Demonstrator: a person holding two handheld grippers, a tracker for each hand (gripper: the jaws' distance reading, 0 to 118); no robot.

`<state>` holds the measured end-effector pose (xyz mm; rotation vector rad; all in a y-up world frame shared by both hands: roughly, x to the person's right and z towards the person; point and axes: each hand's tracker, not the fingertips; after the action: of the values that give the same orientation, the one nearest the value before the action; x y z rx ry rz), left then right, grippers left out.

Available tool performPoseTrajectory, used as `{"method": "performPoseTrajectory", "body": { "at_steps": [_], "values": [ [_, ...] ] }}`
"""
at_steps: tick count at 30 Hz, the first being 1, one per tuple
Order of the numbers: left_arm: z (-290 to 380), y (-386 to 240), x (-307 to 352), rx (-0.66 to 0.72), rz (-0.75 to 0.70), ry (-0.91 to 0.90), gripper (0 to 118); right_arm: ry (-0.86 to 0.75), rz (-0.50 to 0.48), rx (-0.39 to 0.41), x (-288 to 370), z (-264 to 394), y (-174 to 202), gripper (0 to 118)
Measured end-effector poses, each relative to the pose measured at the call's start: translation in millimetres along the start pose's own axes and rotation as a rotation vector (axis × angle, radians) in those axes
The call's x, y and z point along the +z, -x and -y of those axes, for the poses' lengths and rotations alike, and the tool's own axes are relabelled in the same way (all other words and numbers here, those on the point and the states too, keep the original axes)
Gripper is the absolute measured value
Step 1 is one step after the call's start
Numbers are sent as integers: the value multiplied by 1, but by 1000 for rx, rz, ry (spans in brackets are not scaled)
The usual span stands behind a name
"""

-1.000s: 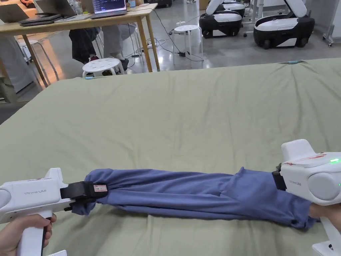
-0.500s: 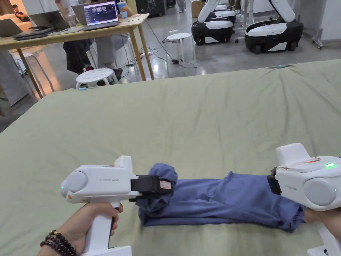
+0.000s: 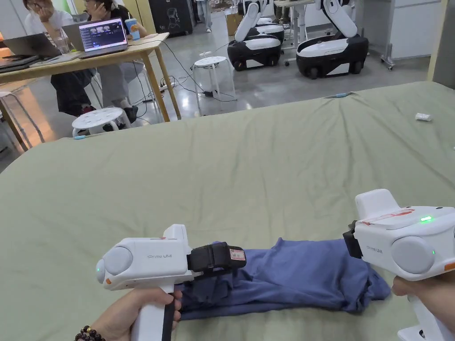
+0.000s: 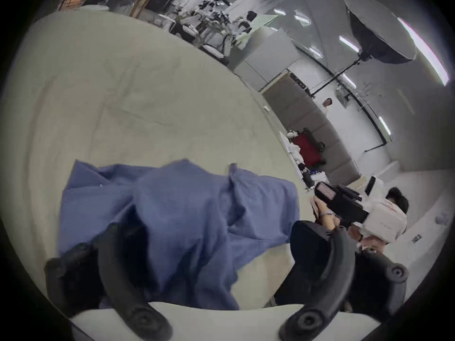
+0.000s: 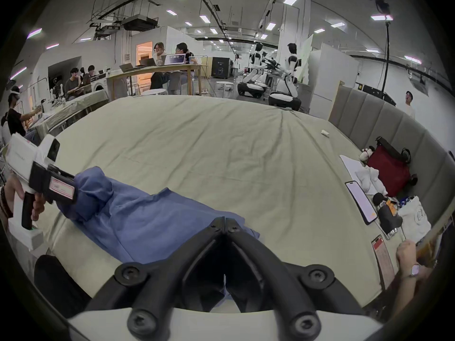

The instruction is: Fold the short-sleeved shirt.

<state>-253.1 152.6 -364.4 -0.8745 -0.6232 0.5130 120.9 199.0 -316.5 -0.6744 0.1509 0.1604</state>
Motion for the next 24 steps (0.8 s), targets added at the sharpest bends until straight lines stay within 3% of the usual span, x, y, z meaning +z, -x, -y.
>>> {"method": "performPoseTrajectory", "body": {
  "at_steps": [3,5,6,7,9,11,15,24],
  "values": [
    [-5,-3,36,-56,4,-35,108,10,-12,19,3,3,9,0],
    [-5,-3,69,-35,59,-94,99,15,-18,27,0,5,12,0],
    [-5,3,81,-25,64,-123,83,16,-19,28,-1,5,14,0],
    [-7,10,92,-9,49,-154,50,17,-22,29,-1,5,15,0],
    [-7,23,103,14,-45,-159,1,19,-29,31,-3,5,16,0],
    [-2,36,107,-5,-112,-162,0,18,-32,35,-2,5,18,0],
    [6,49,94,28,-44,-114,0,19,-32,38,-1,3,18,0],
    [5,24,-22,-14,-22,95,0,15,-21,33,4,0,10,0]
  ]
}}
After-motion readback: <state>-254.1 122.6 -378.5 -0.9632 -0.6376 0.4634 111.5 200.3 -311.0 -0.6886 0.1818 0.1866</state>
